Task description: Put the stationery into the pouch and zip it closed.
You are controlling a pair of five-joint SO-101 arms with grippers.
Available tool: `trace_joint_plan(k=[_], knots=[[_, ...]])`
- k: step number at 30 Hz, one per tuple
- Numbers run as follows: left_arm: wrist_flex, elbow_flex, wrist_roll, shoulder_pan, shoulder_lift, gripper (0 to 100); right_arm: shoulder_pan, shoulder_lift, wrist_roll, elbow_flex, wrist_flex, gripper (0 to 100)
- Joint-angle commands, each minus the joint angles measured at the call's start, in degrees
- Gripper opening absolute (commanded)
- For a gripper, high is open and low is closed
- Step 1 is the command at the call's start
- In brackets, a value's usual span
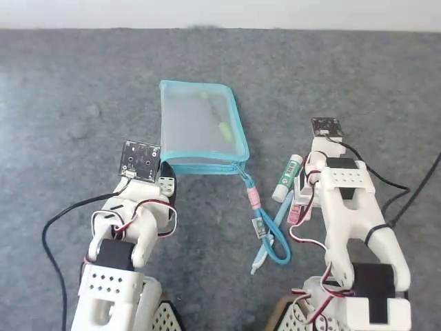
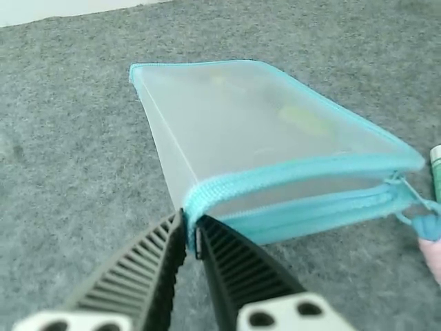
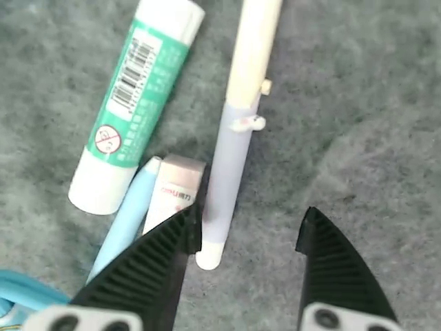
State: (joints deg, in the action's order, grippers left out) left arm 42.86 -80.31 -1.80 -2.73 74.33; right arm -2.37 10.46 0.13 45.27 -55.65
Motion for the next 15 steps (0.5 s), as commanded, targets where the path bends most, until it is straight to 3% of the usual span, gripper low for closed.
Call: trace_joint_plan(k=[1,7,15], knots=[[0.00,1.45,-0.88,0.00,-0.09,1,-1.01,-2.86,-0.53,-1.05,0.40,22.1],[0.00,1.45,-0.88,0.00,-0.09,1,-1.19,-12.44,-0.70,-7.03,-2.07,21.5],[-0.09,1.45,-0.88,0.00,-0.09,1,-0.84,-14.64,-3.43,-9.76,-4.00,5.7]])
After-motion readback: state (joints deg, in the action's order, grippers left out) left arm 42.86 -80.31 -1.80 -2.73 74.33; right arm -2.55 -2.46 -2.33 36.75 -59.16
